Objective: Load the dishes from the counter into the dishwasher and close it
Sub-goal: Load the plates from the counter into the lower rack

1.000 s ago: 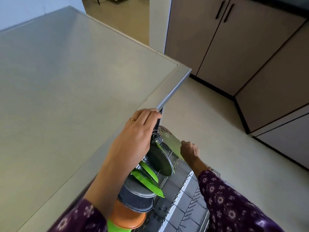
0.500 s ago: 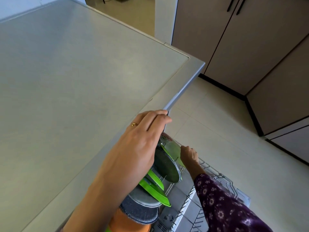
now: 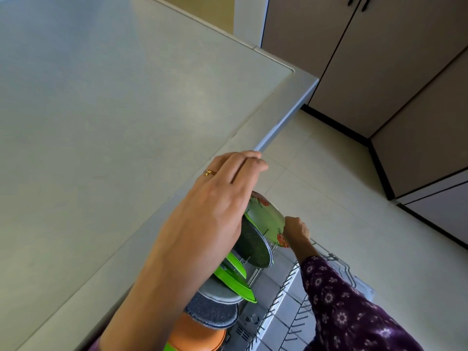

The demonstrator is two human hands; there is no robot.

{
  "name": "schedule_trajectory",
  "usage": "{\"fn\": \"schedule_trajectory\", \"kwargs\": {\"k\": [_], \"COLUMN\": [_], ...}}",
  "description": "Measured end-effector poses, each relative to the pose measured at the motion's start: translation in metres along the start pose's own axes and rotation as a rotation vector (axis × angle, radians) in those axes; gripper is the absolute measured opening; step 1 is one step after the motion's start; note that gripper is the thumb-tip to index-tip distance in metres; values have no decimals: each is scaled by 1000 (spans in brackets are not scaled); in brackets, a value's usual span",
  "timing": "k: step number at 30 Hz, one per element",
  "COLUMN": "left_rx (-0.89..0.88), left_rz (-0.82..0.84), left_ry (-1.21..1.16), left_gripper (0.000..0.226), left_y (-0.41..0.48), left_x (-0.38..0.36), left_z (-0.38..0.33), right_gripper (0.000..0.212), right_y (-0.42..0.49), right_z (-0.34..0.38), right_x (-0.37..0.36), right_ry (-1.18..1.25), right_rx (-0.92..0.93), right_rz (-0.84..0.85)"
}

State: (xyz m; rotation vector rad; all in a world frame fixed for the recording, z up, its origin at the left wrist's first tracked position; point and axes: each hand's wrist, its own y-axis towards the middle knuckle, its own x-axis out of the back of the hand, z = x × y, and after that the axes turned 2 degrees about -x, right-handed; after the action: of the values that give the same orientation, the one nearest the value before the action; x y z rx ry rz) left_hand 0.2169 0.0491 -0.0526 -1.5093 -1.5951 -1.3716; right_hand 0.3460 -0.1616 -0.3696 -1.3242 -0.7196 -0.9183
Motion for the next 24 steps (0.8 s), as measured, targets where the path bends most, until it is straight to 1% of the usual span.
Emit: {"fn": "schedule_trajectory", "kwargs": {"k": [4,6,10,13,24], "left_rx": [12,13,5,-7,-24], "left_rz": [-1,1,-1,-8,-52], "left_ry": [-12,-8,2,8,-11], "left_gripper": [47,49,49,50,49], "left_y": [0,0,1,0,0], "left_x": [1,0,-1,-1,-4], "left_z": [-1,0,1,2,3], "right_gripper": [27,31,28,30,50], "right_y": [-1,-2,-1,-1,-21], "right_z": [-10,-10,-2,6,5], "right_x": [-2,-2,-2,-3,-6], "right_ry": [25,17,-3,-6,106], "right_rx": [-20,-11,31,45,-12], "right_rz": [24,9,-40,-51,-62]}}
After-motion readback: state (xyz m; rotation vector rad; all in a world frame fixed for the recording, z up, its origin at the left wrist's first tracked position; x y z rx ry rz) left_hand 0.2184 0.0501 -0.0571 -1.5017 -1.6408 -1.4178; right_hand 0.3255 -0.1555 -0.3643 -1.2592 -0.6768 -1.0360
